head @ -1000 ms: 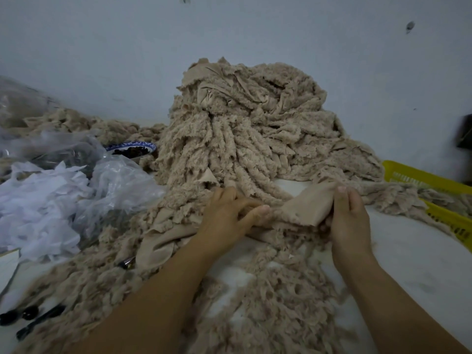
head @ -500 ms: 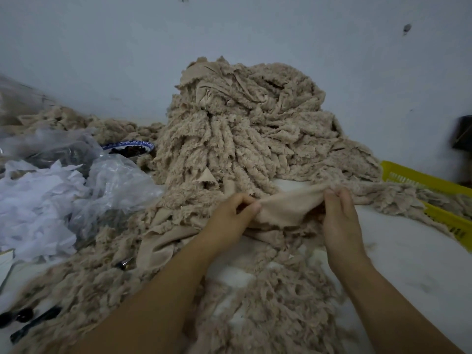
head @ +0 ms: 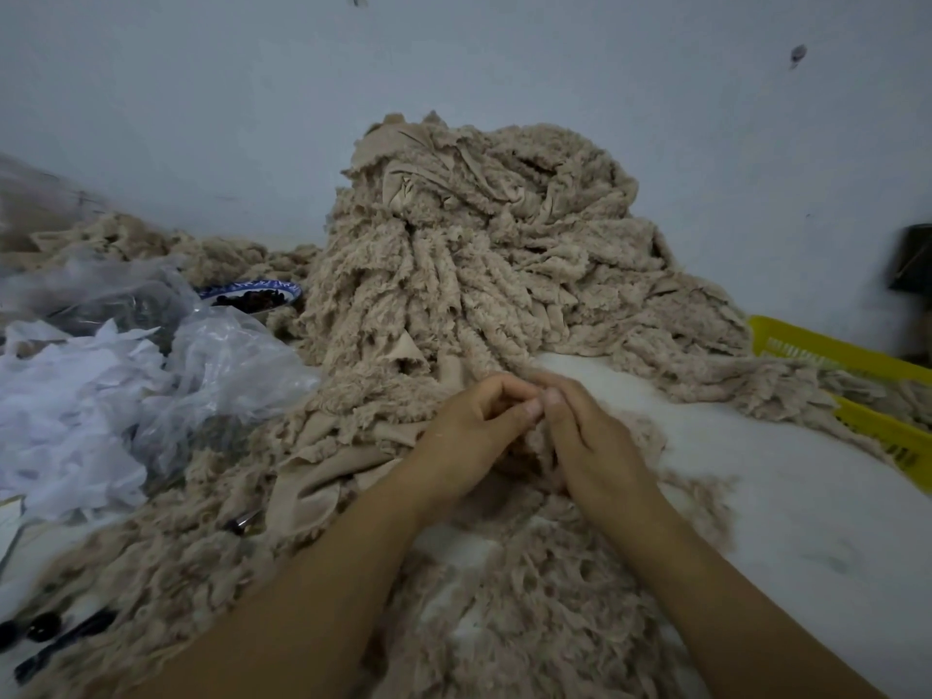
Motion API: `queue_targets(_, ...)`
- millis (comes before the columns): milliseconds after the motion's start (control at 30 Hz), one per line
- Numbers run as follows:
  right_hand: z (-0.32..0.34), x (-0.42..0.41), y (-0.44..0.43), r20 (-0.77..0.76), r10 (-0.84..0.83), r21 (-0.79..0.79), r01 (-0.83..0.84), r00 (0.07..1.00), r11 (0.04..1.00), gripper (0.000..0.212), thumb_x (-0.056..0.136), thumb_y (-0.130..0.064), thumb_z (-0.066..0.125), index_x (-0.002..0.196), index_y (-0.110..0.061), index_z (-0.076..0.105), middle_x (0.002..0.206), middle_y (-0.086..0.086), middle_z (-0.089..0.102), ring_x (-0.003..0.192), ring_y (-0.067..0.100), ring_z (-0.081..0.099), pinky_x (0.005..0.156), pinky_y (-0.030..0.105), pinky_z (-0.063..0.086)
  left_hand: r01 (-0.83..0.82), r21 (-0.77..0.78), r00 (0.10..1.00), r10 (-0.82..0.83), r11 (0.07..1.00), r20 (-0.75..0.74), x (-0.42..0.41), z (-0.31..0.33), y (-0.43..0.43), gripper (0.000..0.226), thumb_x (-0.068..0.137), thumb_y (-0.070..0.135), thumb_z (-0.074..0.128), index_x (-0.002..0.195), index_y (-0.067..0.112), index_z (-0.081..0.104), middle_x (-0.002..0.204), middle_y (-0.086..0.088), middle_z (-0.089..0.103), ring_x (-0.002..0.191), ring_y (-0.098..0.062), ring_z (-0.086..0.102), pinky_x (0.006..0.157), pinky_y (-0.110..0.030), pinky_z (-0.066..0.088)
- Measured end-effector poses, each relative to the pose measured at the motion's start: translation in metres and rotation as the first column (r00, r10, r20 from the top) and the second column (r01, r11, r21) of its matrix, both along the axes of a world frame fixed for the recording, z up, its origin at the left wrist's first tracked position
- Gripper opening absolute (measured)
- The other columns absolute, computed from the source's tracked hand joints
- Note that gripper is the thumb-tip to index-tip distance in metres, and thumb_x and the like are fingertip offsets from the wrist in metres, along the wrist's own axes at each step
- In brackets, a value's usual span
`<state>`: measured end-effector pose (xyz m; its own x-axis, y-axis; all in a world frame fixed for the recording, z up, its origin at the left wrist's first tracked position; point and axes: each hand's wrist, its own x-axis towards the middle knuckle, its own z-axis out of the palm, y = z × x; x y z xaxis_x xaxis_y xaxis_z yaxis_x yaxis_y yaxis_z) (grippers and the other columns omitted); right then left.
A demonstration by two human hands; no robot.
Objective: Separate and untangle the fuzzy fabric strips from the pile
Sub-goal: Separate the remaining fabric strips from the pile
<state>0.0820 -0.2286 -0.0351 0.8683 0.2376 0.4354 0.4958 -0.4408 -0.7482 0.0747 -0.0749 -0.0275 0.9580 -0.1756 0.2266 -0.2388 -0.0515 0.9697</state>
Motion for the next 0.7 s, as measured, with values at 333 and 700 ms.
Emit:
queue_targets(333, -0.007, 0.013, -0.011, -0.02, -0.115, 0.045, 0.116, 0.993, 0.992, 0.021, 0.102, -0.035, 0.047, 0.083, -0.029, 0.052, 0.073, -0.008, 0.054, 0.061, -0.006, 0.05, 0.055, 0.007, 0.038, -0.144, 0.371, 0.989, 0.117, 0.918, 0.095, 0.007, -0.005, 0.011, 0.027, 0.094, 0.045, 0.063, 0.074, 0.026, 0.065, 0.078, 0.009, 0.066, 0.07, 0.001, 0.061, 0.068, -0.014, 0.049)
queue_targets(700, -0.013, 0.035, -0.018, -0.252, -0.264, 0.293, 0.333, 0.931, 0.896, 0.035, 0.104, -0.036, 0.043, 0.073, -0.02, 0.044, 0.072, 0.006, 0.05, 0.072, 0.023, 0.047, 0.064, 0.035, 0.036, -0.057, 0.204, 0.969, 0.004, 0.977, 0.247, -0.003, 0.006, -0.007, 0.047, 0.096, 0.004, 0.058, 0.06, 0.017, 0.03, 0.057, 0.012, 0.031, 0.051, -0.002, 0.027, 0.054, -0.013, 0.031)
